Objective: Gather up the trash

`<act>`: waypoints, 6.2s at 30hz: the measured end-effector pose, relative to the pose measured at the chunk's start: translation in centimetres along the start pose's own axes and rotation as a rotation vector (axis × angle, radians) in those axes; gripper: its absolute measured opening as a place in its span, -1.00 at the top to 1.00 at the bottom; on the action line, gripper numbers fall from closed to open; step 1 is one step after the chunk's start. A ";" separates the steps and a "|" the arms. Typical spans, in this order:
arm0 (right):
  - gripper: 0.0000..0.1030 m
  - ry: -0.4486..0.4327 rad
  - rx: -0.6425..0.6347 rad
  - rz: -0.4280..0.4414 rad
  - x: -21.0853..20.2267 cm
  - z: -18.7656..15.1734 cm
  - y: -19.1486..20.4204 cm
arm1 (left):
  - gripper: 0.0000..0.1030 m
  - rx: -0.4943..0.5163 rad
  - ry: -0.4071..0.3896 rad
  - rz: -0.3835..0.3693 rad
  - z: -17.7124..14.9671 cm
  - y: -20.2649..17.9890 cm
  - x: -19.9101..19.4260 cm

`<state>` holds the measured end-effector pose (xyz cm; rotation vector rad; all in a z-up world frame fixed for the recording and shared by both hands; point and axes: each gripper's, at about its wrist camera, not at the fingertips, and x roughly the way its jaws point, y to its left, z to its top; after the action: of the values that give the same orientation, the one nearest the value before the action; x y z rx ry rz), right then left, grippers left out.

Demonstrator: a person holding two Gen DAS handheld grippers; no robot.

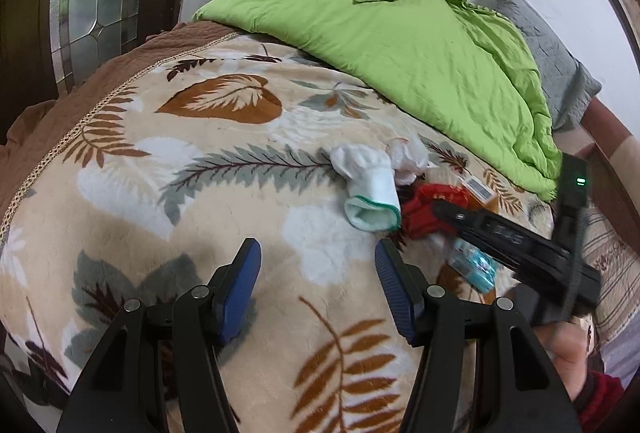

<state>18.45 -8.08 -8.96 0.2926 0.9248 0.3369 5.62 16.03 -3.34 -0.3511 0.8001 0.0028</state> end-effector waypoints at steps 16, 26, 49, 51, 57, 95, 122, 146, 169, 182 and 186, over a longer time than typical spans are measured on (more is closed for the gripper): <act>0.69 -0.137 -0.093 0.032 -9.4 -4.1 -1.2 | -0.22 0.015 0.117 -0.064 4.7 -3.5 10.6; 0.69 -0.161 -0.097 0.032 -12.4 -5.9 -2.9 | 0.61 0.068 0.130 -0.017 4.3 -4.5 14.9; 0.69 -0.293 -0.084 -0.067 -20.5 -11.0 -6.7 | 0.65 0.400 -0.161 -0.016 -8.4 -14.2 -2.0; 0.69 -0.290 -0.075 -0.075 -20.5 -11.0 -7.1 | 0.65 0.413 -0.167 -0.015 -9.0 -14.7 -2.1; 0.69 -0.304 -0.072 -0.083 -21.1 -11.1 -7.4 | 0.65 0.464 -0.185 0.006 -10.0 -15.9 -2.0; 0.69 -0.296 -0.064 -0.066 -20.7 -11.1 -7.4 | 0.65 0.473 -0.184 0.004 -10.5 -16.2 -1.4; 0.69 -0.295 -0.065 -0.063 -20.7 -11.1 -7.4 | 0.65 0.476 -0.184 0.004 -10.7 -16.5 -1.4; 0.69 -0.351 -0.012 -0.084 -24.3 -11.6 -8.8 | 0.65 0.525 -0.167 -0.052 -11.6 -19.3 -1.8; 0.69 -0.474 0.125 -0.131 -35.2 -15.6 -15.0 | 0.65 0.656 -0.148 -0.178 -14.7 -26.7 -5.6; 0.69 -0.485 0.252 -0.219 -39.2 -19.8 -20.8 | 0.65 0.737 -0.142 -0.258 -16.6 -31.4 -6.8; 0.69 -0.495 0.298 -0.241 -40.4 -20.7 -22.4 | 0.65 0.764 -0.134 -0.295 -17.4 -33.2 -7.1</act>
<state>-17.44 -42.73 -0.13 0.5061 0.5086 -0.1001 -7.13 -19.70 0.63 0.2577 0.5589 -0.5374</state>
